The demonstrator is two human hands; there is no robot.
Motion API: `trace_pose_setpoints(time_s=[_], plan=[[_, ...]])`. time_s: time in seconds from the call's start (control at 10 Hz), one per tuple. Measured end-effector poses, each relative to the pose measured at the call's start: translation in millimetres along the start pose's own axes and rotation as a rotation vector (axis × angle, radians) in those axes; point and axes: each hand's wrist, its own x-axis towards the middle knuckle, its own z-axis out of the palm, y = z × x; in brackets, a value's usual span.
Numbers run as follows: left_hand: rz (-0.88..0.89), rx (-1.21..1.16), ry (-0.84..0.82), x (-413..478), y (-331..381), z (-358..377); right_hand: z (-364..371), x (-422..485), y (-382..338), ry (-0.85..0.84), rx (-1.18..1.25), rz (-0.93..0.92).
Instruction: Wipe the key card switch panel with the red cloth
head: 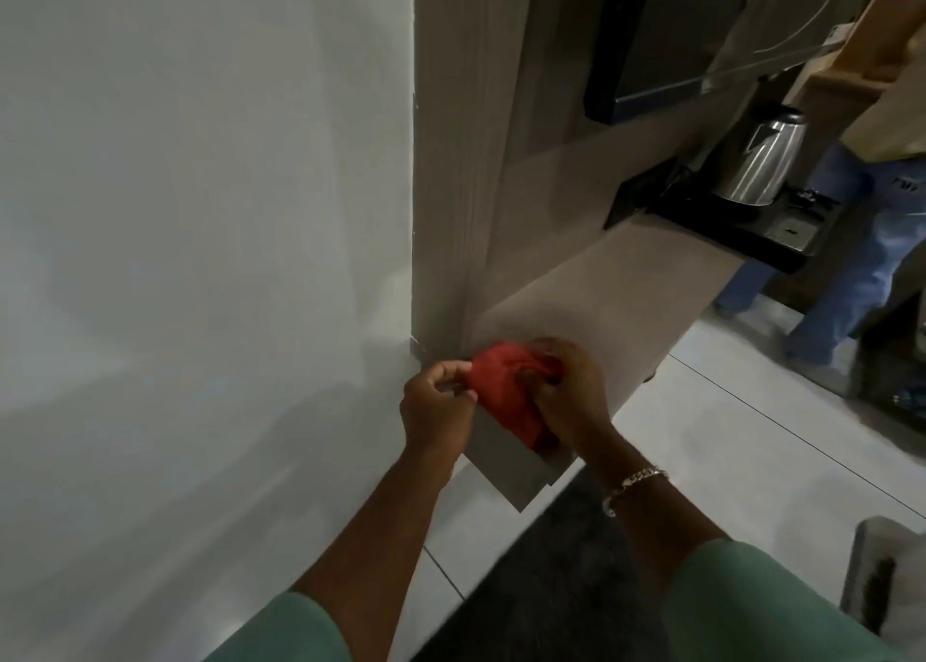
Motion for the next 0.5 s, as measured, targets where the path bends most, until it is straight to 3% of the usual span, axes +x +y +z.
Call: trace_pose_setpoints(time_s=[0.1, 0.2, 0.3, 0.5], plan=[[0.087, 0.232, -0.014, 1, -7, -14, 14, -9, 20, -0.092, -0.591, -0.222], [0.140, 0.334, -0.014, -3, -1, -36, 16, -19, 15, -0.281, -0.716, -0.194], [0.213, 0.447, -0.011, -7, 12, -64, 9, -18, -1, -0.336, -0.759, -0.153], [0.429, 0.630, 0.028, -45, 66, -157, 11, -56, -107, -0.328, -0.764, -0.415]])
